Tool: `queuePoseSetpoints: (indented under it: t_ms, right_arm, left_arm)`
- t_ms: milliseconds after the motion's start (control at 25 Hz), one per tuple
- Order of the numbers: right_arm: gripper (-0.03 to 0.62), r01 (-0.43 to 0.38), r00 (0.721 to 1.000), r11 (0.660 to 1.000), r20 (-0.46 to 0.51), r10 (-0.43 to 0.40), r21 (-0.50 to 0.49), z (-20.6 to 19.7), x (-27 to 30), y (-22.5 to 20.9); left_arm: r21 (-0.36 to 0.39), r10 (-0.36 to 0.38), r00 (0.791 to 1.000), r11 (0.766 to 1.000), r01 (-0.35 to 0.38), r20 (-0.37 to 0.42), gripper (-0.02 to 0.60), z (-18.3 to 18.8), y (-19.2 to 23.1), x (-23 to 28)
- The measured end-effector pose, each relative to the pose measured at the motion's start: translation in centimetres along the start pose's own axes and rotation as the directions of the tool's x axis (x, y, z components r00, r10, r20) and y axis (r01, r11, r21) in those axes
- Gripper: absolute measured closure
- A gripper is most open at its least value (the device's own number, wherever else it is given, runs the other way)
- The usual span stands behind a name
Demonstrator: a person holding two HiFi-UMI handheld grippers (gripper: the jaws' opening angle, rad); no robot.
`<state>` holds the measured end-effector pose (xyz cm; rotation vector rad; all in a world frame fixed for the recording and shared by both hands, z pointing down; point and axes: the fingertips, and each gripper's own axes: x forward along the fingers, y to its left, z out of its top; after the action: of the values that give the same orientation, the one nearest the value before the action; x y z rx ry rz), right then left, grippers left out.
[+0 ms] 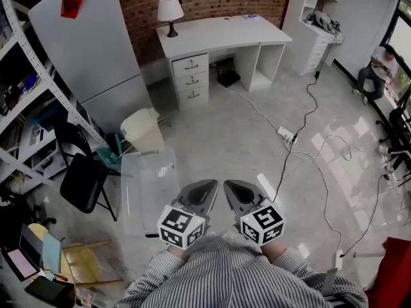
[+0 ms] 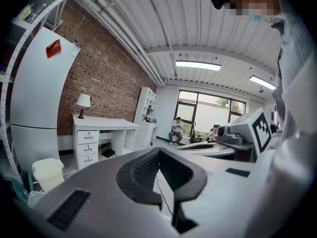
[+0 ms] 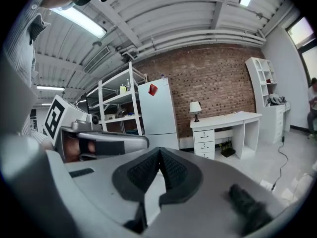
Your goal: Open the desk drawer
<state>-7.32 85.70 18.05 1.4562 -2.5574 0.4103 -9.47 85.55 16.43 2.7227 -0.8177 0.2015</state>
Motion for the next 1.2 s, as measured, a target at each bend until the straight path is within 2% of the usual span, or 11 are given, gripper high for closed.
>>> queuePoseSetpoints:
  t_ms: [280, 520, 800, 1080, 1200]
  right_arm:
    - [0.579, 0.027, 0.999, 1.0, -0.02, -0.027, 0.01, -0.6, 1.5, -0.4]
    - [0.579, -0.01, 0.999, 1.0, -0.034, 0.011, 0.026, -0.3, 3.5, -1.9]
    - [0.579, -0.077, 0.995, 0.996, -0.059, 0.079, 0.038, 0.3, 8.3, -7.6]
    - [0.579, -0.146, 0.989, 0.989, -0.021, 0.147, 0.021, 5.1, 13.9, -16.0]
    - [0.579, -0.175, 0.985, 0.985, -0.01, 0.175, 0.005, 6.5, 15.8, -19.2]
  left_arm:
    - [-0.048, -0.037, 0.999, 0.998, 0.037, 0.009, 0.569, -0.4, 1.7, 0.6]
    - [-0.089, -0.049, 0.998, 0.995, 0.045, -0.034, 0.569, -1.6, 3.1, 2.9]
    - [-0.121, 0.024, 0.999, 0.992, -0.026, -0.021, 0.569, -0.5, 8.1, 8.2]
    - [-0.081, 0.123, 0.992, 0.989, -0.124, -0.022, 0.569, 3.6, 13.7, 15.9]
    - [-0.099, 0.15, 0.989, 0.984, -0.151, -0.012, 0.569, 4.6, 15.9, 19.2]
